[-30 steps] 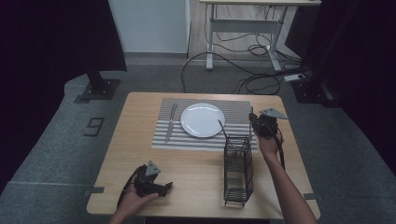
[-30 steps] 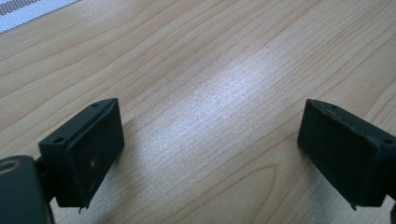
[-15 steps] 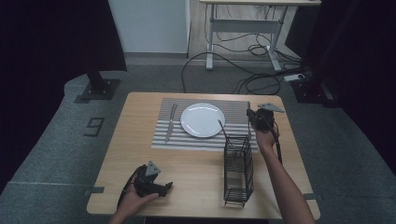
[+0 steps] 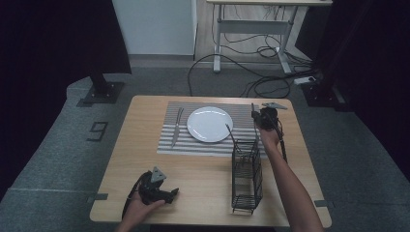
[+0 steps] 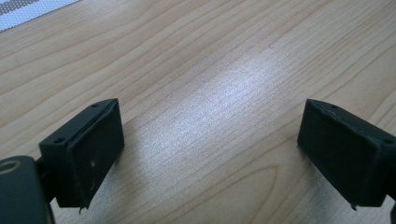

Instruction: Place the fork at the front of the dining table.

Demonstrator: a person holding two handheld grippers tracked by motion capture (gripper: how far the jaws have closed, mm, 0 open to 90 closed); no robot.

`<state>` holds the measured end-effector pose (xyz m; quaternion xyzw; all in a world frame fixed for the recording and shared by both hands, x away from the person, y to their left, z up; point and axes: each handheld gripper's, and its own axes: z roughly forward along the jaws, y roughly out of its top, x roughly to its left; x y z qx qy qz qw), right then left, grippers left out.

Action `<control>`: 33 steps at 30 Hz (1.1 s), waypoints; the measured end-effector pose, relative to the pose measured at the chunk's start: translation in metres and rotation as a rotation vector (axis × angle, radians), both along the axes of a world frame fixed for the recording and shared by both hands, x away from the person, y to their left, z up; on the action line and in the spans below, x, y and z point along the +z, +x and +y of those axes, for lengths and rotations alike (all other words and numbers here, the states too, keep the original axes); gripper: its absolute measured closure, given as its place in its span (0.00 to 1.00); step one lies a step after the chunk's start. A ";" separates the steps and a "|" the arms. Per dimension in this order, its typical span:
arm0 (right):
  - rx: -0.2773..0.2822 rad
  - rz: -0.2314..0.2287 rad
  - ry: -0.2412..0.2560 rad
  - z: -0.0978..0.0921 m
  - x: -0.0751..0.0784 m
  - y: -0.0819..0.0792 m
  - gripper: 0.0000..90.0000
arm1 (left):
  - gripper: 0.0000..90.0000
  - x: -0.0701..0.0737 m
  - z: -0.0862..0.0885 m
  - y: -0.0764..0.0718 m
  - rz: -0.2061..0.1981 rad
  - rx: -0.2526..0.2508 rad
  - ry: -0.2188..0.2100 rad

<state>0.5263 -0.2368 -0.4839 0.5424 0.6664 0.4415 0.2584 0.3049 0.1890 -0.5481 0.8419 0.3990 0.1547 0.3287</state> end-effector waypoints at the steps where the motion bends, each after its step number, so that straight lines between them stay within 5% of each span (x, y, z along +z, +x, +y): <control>1: -0.003 0.002 0.005 0.000 -0.002 0.002 0.96 | 0.08 0.000 0.000 0.000 0.000 0.004 0.000; 11: -0.025 0.064 0.009 -0.001 -0.011 0.019 0.96 | 0.08 0.000 -0.001 -0.003 0.000 0.033 0.000; 33: -0.052 0.118 0.002 -0.007 -0.046 0.038 0.96 | 0.08 0.000 -0.001 -0.003 0.001 0.034 -0.002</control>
